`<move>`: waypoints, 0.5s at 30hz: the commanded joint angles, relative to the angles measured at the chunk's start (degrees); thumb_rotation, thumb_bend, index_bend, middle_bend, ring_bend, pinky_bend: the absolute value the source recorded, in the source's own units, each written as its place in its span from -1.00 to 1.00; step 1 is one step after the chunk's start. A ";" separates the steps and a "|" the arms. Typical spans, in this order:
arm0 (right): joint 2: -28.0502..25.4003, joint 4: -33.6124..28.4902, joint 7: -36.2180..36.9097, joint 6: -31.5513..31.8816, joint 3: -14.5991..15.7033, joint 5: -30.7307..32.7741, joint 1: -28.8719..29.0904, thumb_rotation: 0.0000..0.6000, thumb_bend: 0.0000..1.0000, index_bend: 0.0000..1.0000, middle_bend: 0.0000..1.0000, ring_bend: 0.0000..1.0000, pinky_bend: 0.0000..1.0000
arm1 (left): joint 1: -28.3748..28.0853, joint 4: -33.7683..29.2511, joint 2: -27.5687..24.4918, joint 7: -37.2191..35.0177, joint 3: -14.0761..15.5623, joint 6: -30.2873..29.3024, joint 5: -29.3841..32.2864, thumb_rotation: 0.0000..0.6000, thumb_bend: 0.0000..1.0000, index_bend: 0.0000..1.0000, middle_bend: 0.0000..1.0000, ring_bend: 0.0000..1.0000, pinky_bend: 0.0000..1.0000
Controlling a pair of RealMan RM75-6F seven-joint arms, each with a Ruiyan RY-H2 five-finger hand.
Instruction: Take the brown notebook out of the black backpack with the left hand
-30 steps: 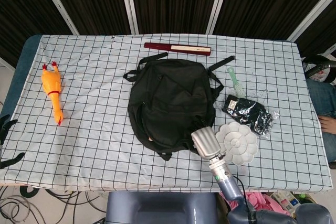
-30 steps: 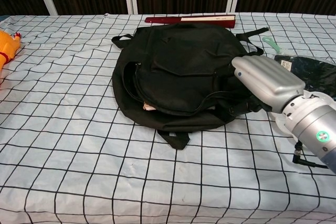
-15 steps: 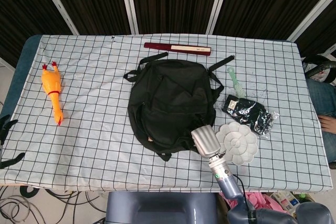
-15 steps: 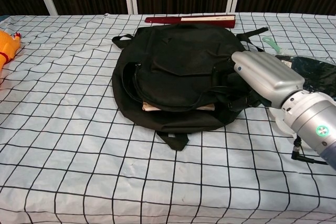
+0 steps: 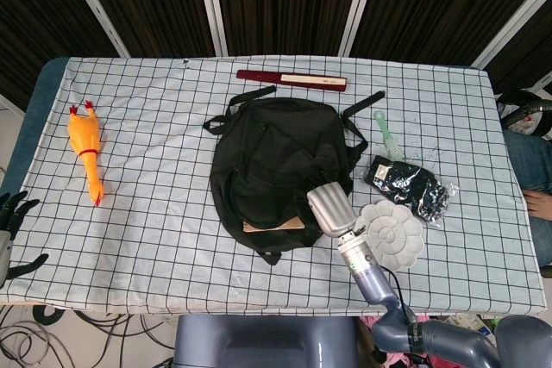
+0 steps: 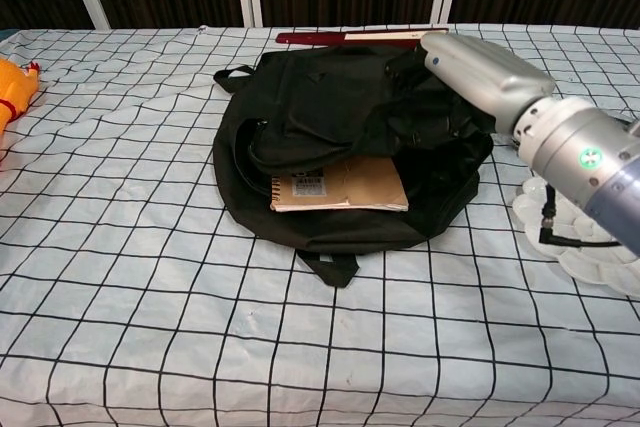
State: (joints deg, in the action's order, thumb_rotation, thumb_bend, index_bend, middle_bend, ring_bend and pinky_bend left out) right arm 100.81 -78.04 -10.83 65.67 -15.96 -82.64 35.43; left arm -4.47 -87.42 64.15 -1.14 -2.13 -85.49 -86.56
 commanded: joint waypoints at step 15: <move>-4.34 8.06 1.21 -14.83 -12.17 15.83 13.54 1.00 -0.16 0.48 0.30 -0.25 -0.68 | -1.37 0.18 1.85 0.83 0.99 0.20 -3.42 1.00 -0.77 -0.65 -0.72 -1.00 -1.00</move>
State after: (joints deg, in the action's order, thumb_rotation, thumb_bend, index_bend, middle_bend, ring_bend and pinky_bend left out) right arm 96.37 -72.36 -9.22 52.08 -27.28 -67.48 47.07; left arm -5.64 -87.29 65.80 -0.44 -1.06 -85.38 -89.83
